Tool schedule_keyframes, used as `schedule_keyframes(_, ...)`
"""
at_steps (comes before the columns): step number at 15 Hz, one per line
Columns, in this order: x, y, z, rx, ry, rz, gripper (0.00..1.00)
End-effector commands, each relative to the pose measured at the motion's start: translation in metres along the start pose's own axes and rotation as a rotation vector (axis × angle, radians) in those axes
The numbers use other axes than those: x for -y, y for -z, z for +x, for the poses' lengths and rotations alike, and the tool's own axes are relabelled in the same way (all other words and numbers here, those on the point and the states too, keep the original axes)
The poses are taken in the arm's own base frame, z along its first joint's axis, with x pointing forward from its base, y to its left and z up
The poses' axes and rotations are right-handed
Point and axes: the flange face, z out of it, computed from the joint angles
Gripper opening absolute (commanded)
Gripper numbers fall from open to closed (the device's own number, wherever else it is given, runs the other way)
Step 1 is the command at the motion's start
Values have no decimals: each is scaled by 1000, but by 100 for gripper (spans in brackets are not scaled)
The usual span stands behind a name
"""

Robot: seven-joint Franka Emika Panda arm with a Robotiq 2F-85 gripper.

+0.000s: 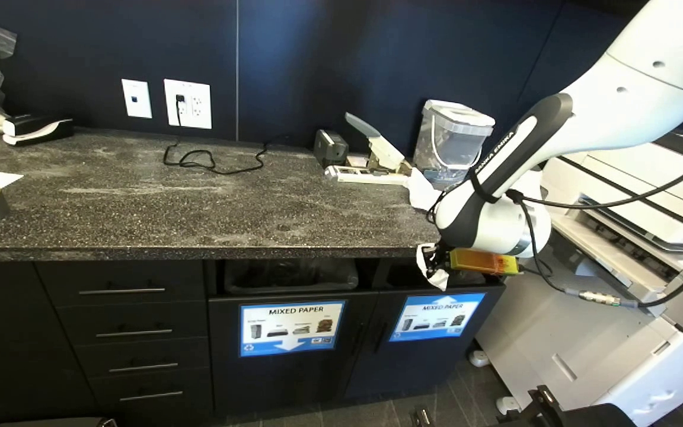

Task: Pick up the papers from the counter and throw them in the bin

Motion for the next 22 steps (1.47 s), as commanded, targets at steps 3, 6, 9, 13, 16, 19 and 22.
schedule_keyframes(3,-5,-29,-17,-133,40,46,5)
schedule_keyframes(6,-9,-50,-27,-208,67,53,5)
schedule_keyframes(9,-11,-71,-36,-270,95,52,5)
schedule_keyframes(13,-21,-95,-35,-367,103,31,5)
schedule_keyframes(16,-26,-113,-31,-432,78,27,5)
schedule_keyframes(19,-30,-129,-24,-496,35,28,5)
schedule_keyframes(22,-34,-144,-17,-555,-8,28,5)
